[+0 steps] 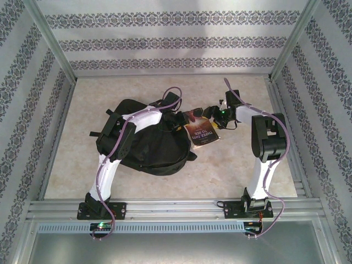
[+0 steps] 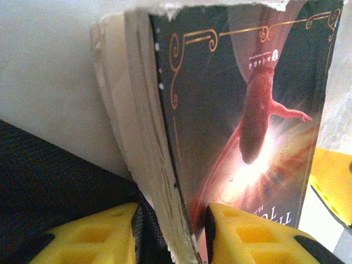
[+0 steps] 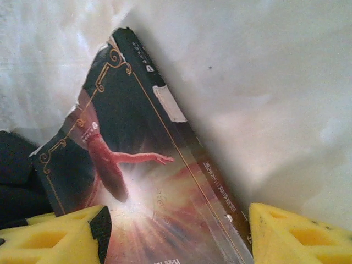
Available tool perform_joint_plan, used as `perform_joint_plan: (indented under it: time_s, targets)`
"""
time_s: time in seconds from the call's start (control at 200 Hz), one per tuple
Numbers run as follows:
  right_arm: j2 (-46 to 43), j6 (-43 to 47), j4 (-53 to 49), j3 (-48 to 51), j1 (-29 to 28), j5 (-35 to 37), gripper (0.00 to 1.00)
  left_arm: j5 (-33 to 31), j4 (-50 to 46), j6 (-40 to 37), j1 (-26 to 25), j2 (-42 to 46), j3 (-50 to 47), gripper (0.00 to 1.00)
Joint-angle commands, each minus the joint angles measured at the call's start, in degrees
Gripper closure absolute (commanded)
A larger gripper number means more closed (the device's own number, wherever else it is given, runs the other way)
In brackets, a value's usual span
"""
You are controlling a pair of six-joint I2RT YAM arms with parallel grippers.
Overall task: Pack the student bag
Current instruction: Pick up the book from the center of the table.
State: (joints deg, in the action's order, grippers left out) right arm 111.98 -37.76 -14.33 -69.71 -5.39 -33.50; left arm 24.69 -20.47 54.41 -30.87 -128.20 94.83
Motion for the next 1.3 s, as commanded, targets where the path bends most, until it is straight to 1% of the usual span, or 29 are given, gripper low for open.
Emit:
perform_joint_plan:
  time_s: [0.0, 0.12, 0.375, 0.48, 0.575, 0.679, 0.764, 0.854, 0.934, 0.994, 1.074, 1.154, 1.229, 1.294]
  targets:
    - [-2.93, -3.6, 1.35, 2.19, -4.72, -18.32, 0.36, 4.44, 4.31, -2.43, -0.9, -4.43, -1.55, 0.65]
    - [-5.4, -3.81, 1.71, 4.72, -5.22, -18.3, 0.36, 5.25, 1.08, -5.99, -0.05, -3.77, -1.19, 0.65]
    - [-8.12, -2.44, 2.11, 9.98, -9.3, -17.81, 0.38, 5.6, -4.75, -12.88, 1.16, -0.79, -2.27, 0.64]
    - [-6.7, -0.89, 0.64, 10.02, -9.31, -15.54, 0.43, 6.06, -4.2, -12.73, 1.17, -0.78, -3.34, 0.64]
    - [-5.11, 1.9, -2.68, 8.95, -9.38, -11.37, 0.46, 6.73, -3.14, -12.08, 1.15, -0.74, -4.06, 0.65]
    - [-4.86, 3.22, -3.33, 8.91, -9.14, -8.56, 0.58, 6.63, -3.12, -12.19, 1.15, -0.21, -4.45, 0.65]
    - [-7.22, 2.89, -2.31, 9.91, -8.82, -6.34, 0.63, 5.52, -3.57, -12.53, 1.13, 1.17, -4.71, 0.64]
    - [-10.92, 3.19, -2.5, 10.4, -8.49, -3.57, 0.7, 4.05, -4.29, -12.87, 1.49, 3.73, -5.17, 0.57]
    - [-14.44, 3.54, -3.15, 10.31, -8.32, -0.86, 0.77, 3.63, -4.24, -12.65, 2.12, 6.84, -6.19, 0.46]
    - [-17.19, 3.86, -3.51, 10.26, -8.24, 0.71, 0.84, 3.05, -4.05, -12.58, 2.63, 9.82, -7.16, 0.41]
    - [-20.8, 4.22, -3.54, 10.01, -8.13, 1.36, 0.88, 1.98, -4.64, -13.52, 2.75, 14.11, -7.46, 0.32]
    - [-24.03, 4.35, -3.32, 9.6, -7.98, 0.68, 0.91, 1.26, -5.02, -14.75, 2.74, 18.4, -7.69, 0.24]
    - [-27.05, 3.94, -2.86, 9.14, -8.05, -0.29, 0.93, 1.14, -5.36, -16.82, 2.76, 22.7, -7.66, 0.19]
    - [-29.82, 2.95, -0.71, 9.15, -8.19, -3.16, 0.95, 2.16, -5.18, -19.03, 2.87, 26.53, -8.39, 0.16]
